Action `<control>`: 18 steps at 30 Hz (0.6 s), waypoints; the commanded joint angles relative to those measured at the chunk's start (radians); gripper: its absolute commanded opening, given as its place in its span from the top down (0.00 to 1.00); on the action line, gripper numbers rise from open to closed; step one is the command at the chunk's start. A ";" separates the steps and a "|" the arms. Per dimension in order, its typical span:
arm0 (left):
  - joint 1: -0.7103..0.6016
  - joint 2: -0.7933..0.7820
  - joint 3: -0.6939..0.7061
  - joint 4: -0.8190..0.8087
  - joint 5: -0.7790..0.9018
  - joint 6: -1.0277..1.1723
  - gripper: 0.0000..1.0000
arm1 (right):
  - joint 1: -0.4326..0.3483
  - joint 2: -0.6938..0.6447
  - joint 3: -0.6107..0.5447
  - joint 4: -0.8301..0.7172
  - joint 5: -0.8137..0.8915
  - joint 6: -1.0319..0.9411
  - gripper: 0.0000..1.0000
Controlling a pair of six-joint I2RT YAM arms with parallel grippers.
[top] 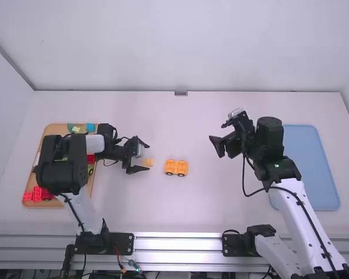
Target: Assemble lego blocks to make yellow taxi
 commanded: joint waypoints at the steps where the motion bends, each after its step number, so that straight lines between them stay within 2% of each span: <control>1: -0.003 0.031 -0.029 0.019 0.015 -0.048 0.07 | 0.001 0.003 0.007 0.026 -0.103 -0.089 0.01; 5: -0.001 0.050 -0.051 0.093 0.013 -0.100 0.12 | 0.001 0.003 -0.069 0.132 -0.151 -0.093 0.01; 10: 0.019 0.050 -0.060 0.100 -0.024 -0.108 0.21 | 0.001 0.003 -0.196 0.280 -0.214 -0.095 0.01; 15: 0.028 0.050 -0.085 0.144 -0.006 -0.120 0.21 | 0.001 0.003 -0.317 0.409 -0.297 -0.100 0.01; 18: 0.023 0.050 -0.112 0.211 -0.012 -0.177 0.20 | 0.001 0.004 -0.393 0.466 -0.357 -0.229 0.01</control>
